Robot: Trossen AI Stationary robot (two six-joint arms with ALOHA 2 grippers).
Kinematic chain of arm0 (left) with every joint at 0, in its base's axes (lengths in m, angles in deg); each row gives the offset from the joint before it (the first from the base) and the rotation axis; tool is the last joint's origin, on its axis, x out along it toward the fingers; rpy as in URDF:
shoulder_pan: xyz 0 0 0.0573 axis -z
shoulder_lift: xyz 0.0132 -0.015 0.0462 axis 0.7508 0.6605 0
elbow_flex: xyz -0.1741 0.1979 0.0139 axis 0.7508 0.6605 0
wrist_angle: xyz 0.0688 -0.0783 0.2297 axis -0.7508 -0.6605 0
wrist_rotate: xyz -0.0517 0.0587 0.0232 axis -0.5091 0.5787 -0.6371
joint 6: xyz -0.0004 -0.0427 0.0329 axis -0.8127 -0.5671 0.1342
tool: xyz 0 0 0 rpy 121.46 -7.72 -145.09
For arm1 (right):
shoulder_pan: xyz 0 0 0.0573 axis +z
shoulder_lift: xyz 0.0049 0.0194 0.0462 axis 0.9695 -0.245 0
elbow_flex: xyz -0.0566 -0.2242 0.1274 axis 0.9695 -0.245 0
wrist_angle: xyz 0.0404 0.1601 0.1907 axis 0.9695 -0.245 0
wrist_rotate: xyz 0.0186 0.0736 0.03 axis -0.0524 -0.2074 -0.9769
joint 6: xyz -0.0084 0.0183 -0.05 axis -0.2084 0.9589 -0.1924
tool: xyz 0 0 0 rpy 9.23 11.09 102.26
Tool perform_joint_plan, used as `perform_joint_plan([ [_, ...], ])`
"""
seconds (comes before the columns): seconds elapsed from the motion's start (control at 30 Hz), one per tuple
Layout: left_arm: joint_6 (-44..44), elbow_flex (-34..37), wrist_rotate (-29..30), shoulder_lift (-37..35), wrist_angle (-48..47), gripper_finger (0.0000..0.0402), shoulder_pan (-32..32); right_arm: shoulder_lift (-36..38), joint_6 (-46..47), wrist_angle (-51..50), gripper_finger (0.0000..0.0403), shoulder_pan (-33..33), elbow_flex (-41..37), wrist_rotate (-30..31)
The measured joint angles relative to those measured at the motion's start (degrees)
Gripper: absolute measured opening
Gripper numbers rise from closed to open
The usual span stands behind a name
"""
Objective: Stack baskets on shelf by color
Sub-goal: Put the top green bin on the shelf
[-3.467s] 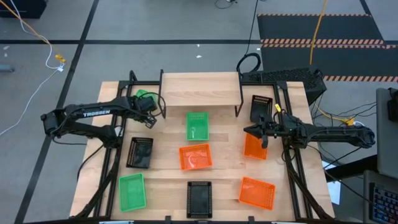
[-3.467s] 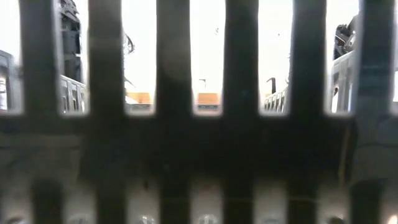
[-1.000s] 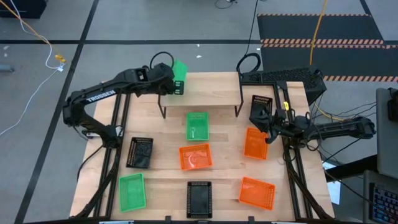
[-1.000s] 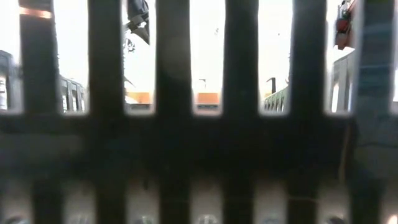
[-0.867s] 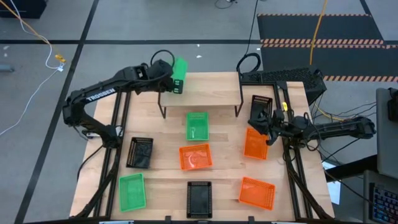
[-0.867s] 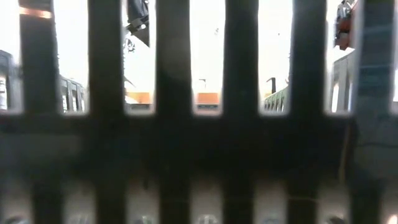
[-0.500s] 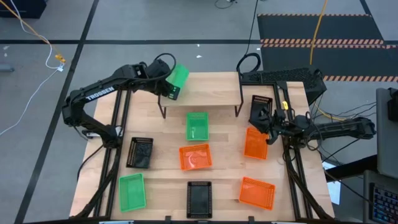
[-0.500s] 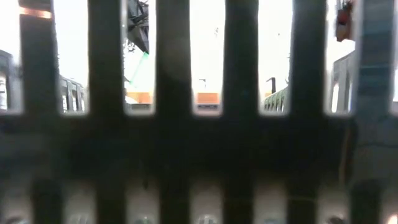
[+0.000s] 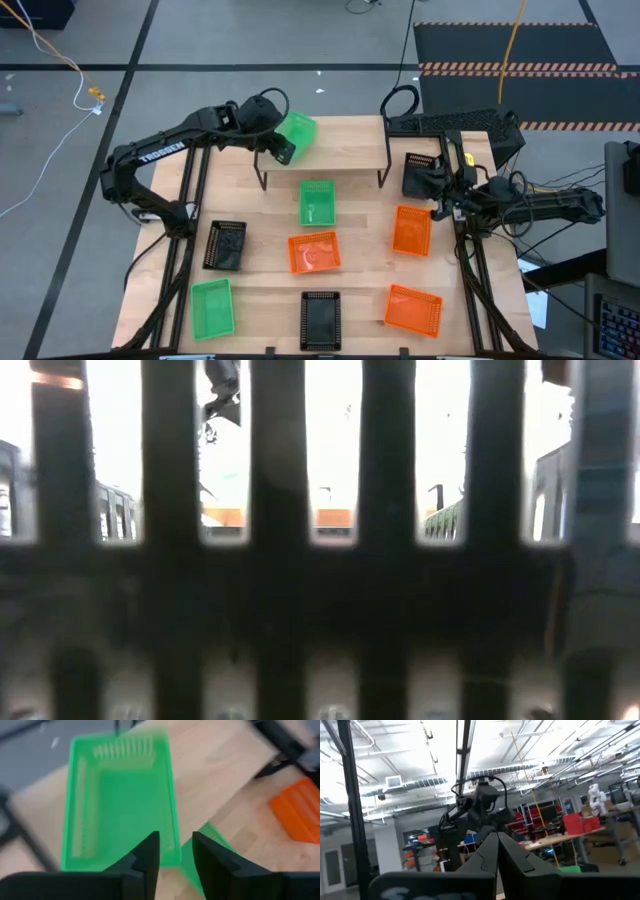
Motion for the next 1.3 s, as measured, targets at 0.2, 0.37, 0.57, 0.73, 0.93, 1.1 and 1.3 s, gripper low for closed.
perform_joint_plan([
  [0.2,24.25,0.0,0.24,0.0,3.42,0.0154,2.15,-1.7,-4.1,-0.5,0.0,-0.14,1.14,1.61],
  [0.37,44.37,0.02,0.1,0.01,-1.94,0.0156,3.86,-3.12,-5.9,-1.88,0.0,-1.98,2.5,2.75],
  [0.57,56.38,0.23,2.44,0.65,-6.97,0.0157,4.16,-5.63,-5.43,-7.73,0.0,-4.37,5.2,2.73],
  [0.73,60.31,0.25,4.82,3.27,-9.49,0.0157,2.46,-8.15,-4.17,-7.89,0.0,-5.33,5.88,2.6],
  [0.93,64.31,0.35,6.15,8.98,-10.56,0.0157,1.45,-9.44,-2.63,-7.35,0.0,-6.01,5.88,2.48],
  [1.1,59.39,0.35,12.39,12.22,-10.38,0.0156,1.51,-9.46,-2.64,-7.35,0.0,-6.01,5.88,2.47],
  [1.3,49.25,0.35,16.7,12.31,-10.73,0.0108,1.51,-9.46,-3.57,-6.72,0.0,-6.03,5.88,2.47],
])
